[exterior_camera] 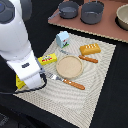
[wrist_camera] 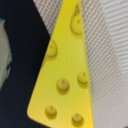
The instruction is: Interact with the objects in diverse but meaningful ways.
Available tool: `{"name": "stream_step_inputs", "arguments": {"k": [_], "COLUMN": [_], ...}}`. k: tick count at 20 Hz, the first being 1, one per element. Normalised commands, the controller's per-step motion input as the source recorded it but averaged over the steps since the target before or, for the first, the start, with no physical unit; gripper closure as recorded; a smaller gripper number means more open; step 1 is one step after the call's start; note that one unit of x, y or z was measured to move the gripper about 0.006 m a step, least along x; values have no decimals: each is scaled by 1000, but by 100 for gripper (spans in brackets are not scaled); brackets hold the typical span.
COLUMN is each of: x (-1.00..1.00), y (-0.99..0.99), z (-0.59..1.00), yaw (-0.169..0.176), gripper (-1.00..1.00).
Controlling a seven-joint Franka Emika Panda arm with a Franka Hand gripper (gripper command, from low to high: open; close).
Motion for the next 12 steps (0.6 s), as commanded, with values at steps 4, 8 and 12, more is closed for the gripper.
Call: {"name": "stream_step_inputs", "arguments": {"k": [4,8,12], "x": [0,0,0], "y": [601,601,561], "z": [90,-7,-18], "yaw": [-42,-59,-74], "gripper": [-100,-100,-100]}}
